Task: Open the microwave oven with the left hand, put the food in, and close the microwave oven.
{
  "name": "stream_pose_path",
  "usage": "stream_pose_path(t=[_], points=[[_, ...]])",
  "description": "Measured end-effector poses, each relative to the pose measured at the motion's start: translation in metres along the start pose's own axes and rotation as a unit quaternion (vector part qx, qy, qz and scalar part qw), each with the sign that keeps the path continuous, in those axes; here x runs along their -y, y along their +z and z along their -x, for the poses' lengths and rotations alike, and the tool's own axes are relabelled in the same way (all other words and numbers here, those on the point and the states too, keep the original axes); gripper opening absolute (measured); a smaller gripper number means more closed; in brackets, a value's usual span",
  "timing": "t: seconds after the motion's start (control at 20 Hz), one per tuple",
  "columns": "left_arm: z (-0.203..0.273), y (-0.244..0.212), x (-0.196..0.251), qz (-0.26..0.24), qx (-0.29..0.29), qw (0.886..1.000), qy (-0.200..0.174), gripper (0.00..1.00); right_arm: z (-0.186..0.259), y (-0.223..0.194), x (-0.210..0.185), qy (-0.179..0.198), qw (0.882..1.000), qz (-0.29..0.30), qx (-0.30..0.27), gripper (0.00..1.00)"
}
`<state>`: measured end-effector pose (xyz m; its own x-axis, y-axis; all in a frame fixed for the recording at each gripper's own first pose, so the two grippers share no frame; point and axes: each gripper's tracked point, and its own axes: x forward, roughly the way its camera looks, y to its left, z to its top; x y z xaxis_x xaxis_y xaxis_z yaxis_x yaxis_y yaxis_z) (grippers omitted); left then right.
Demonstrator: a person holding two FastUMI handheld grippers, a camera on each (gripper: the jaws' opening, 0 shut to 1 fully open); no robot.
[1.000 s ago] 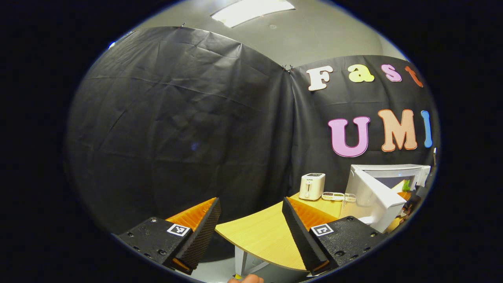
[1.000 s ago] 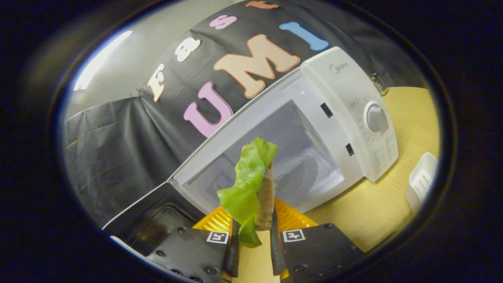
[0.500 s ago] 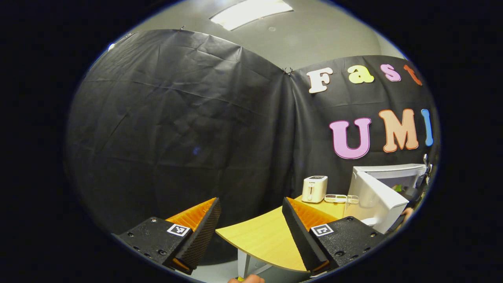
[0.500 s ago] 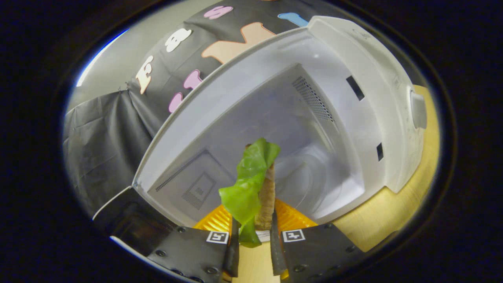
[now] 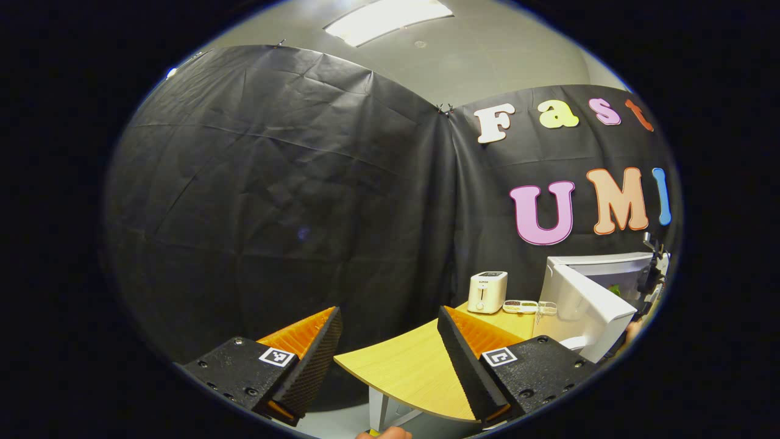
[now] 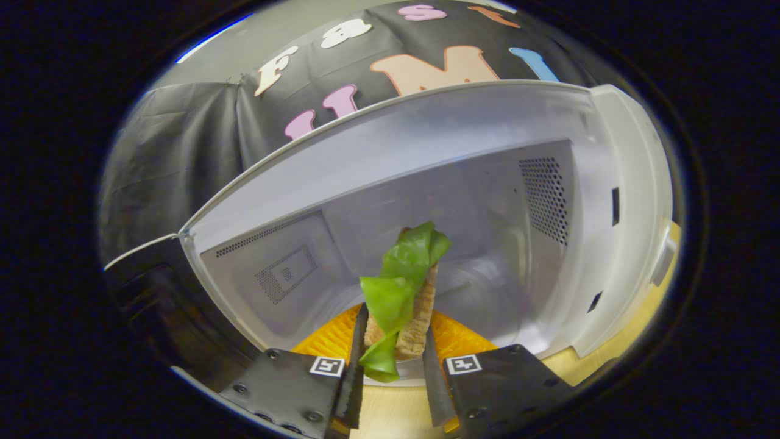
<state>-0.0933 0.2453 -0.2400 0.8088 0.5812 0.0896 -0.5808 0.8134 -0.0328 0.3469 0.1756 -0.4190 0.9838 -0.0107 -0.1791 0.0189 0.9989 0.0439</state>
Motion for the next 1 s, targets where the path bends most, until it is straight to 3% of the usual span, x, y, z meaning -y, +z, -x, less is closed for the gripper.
stream_pose_path(t=[0.3, 0.6, 0.75, 1.0], points=[[-0.004, -0.007, -0.001, 0.001, -0.011, 1.000, 0.001, 0.94, -0.009, 0.004, 0.013, -0.026, 0.998, 0.055, -0.002, 0.54], [-0.006, -0.014, 0.005, 0.008, -0.022, 1.000, -0.008, 0.94, -0.012, 0.003, 0.039, -0.062, 0.994, 0.087, -0.020, 0.88], [-0.008, -0.019, 0.005, 0.008, -0.030, 0.999, -0.009, 0.96, -0.007, 0.006, 0.044, -0.051, 0.996, 0.063, -0.031, 0.92], [-0.007, -0.018, 0.009, 0.011, -0.032, 0.999, -0.017, 0.96, 0.020, 0.030, 0.041, -0.027, 0.997, 0.078, -0.008, 0.92]])
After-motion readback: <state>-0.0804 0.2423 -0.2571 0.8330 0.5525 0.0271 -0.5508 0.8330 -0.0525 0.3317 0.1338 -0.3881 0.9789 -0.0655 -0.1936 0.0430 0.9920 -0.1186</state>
